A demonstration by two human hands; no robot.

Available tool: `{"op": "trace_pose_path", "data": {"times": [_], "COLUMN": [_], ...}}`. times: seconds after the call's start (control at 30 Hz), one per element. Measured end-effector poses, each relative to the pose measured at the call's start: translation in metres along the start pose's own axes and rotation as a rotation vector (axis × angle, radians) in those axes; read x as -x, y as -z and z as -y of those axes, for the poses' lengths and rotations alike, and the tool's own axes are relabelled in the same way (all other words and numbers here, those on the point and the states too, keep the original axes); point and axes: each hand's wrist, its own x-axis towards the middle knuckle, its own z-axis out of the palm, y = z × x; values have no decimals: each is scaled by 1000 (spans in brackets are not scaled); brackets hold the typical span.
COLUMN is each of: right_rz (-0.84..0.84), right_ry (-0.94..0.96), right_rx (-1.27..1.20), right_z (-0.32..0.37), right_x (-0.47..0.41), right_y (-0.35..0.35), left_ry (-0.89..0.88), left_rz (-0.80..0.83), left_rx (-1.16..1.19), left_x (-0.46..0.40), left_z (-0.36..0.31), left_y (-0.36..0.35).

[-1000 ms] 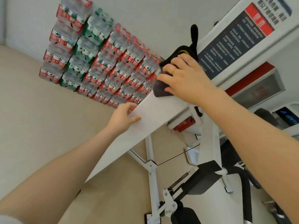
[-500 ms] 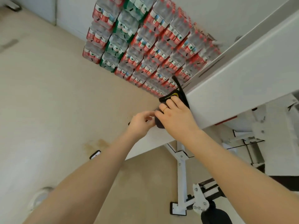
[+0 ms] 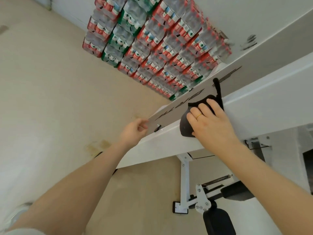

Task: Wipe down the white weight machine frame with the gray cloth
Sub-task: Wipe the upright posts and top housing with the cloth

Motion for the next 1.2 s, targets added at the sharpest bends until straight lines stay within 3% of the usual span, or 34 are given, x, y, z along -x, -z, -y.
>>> {"op": "trace_pose_path", "data": {"times": [0.27,0.37,0.53,0.63,1.07,1.2], "right_rz": [134,82,-57,9,105,81], "right_ry": [131,72,-114,-199,-176,-116], "right_rx": [-95,-120,-84,-65,-35,-18], "right_z": [119,132,126,145,379,400], "right_x": [-37,-38,-27,-32,-95,-98], "right_y": [-56,-66,-78,-85,-200,-219], "left_ry": [-53,-109,-193,-272,-213,-242], "left_rz": [154,202,143,52,108,121], "left_rx": [-173,-198,-219,-226,-87,-100], "left_x": [-21,-29,-39,-41,-80,-88], "left_z": [71,92,131,161,349,393], "left_y": [-18,-38,-52,-56,-49,-50]}}
